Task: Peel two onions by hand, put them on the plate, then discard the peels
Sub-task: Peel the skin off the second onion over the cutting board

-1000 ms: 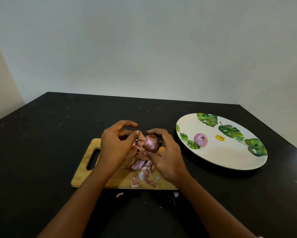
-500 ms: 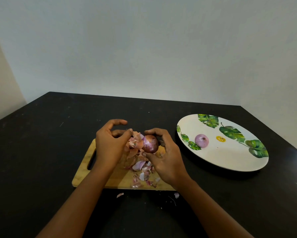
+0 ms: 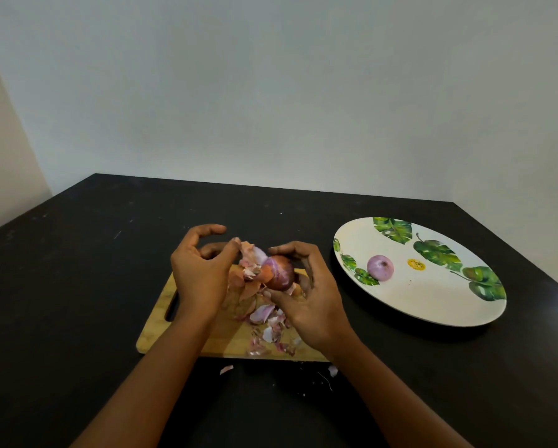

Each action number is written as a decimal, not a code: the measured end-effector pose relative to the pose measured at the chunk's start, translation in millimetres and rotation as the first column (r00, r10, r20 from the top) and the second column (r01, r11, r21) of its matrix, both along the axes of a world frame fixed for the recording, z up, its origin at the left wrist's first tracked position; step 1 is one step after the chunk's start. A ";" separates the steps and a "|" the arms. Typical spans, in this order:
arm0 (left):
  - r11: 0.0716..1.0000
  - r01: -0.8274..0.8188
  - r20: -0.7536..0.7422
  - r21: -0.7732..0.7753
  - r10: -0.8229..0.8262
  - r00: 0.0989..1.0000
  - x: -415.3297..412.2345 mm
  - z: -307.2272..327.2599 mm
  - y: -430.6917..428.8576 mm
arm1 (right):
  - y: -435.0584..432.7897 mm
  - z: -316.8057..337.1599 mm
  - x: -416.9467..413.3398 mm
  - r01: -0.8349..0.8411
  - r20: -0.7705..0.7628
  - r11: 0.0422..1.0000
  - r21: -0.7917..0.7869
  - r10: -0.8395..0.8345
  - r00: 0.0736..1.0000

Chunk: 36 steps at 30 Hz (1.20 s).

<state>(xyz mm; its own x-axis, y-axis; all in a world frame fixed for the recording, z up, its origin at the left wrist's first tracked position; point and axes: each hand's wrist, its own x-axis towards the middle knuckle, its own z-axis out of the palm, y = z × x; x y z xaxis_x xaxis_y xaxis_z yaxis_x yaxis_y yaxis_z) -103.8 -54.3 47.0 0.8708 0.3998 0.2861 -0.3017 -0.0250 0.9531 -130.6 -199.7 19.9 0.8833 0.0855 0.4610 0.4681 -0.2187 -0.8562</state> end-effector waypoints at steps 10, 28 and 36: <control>0.964 -0.244 -0.117 -0.103 0.232 0.966 23.8 -7.0 29.8 | -3.8 -5.4 1.9 0.046 0.048 0.995 0.091 -0.051 0.998; 0.755 0.233 0.017 0.613 -0.308 0.951 12.0 -17.7 3.6 | -11.6 -14.6 10.3 0.307 0.060 0.939 -0.157 -0.301 0.952; 0.510 -0.083 0.297 0.856 -0.356 0.886 8.5 -21.8 2.2 | -13.5 -16.7 10.5 0.301 0.058 0.933 -0.197 -0.295 0.954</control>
